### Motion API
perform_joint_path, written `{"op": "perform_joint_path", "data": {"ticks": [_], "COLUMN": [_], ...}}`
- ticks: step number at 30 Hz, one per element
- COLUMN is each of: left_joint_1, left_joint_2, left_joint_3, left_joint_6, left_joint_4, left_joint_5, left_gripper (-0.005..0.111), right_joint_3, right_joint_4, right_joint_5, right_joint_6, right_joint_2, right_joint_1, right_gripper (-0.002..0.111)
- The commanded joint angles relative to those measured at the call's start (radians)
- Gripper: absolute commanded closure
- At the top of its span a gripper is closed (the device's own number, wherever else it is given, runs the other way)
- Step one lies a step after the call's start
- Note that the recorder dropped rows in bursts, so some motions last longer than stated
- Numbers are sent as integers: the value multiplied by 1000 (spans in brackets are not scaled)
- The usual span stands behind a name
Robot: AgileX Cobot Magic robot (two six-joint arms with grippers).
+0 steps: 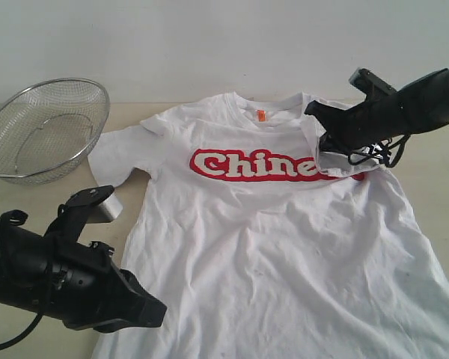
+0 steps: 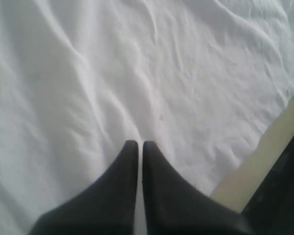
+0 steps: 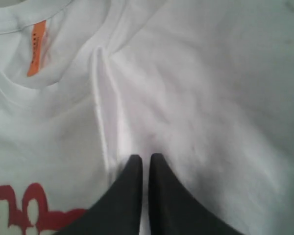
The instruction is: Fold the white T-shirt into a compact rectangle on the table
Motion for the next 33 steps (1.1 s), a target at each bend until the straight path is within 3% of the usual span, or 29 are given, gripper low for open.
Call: {"op": "perform_joint_path", "data": {"ticks": [1,11,26,33], "left_joint_1": [-4,-4,-4,-4], "left_joint_2": [-8,-8,-8,-8], "left_joint_3": [-4,-4,-4,-4], "left_joint_6": [10,26,25,25], "left_joint_4": [-11,-11,-15,-15], "left_joint_5": [0,0,-3,-3], "left_gripper": [102,102,102,102], "right_joint_3": [-12,-18,-103,-103], "right_joint_4": [20,30,-76,-146], "right_joint_5": [-59,-47,34,18], "right_joint_6": [-11,-11,1,1], "right_joint_2": [2,-6,-7,-7], "right_joint_1": [21,20,-136,-145], "right_gripper": [107,107,107,107]}}
